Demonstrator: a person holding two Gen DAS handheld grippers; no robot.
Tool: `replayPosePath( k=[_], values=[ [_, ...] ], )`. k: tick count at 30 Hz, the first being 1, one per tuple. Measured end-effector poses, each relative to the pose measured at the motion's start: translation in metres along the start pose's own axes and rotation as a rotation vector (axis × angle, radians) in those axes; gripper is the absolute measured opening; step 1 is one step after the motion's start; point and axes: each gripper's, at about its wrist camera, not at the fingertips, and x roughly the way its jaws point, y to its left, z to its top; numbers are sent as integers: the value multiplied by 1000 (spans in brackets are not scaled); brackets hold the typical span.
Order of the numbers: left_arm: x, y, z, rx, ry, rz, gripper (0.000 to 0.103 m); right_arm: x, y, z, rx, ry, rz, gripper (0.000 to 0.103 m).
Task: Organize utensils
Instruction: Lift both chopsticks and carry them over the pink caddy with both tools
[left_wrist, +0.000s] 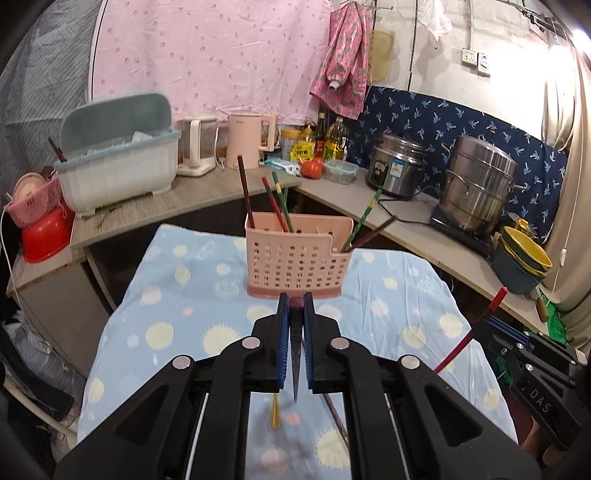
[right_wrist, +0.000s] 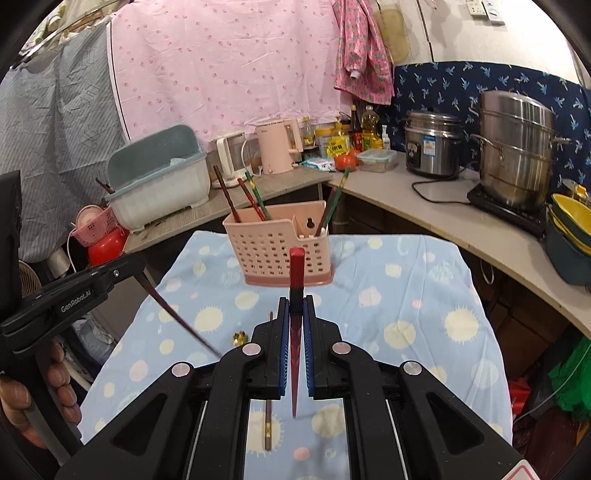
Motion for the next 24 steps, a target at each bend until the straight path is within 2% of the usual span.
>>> replayPosePath(
  k=[8, 18, 24],
  values=[
    [14, 0, 52, 15, -44, 2, 7, 14, 0, 46, -14, -44, 18, 7],
    [38, -6, 159, 30, -166, 3, 7, 50, 0, 160, -40, -182, -1, 7],
    [67, -13, 204, 33, -228, 2, 7, 95, -7, 199, -17, -187, -11, 7]
  ],
)
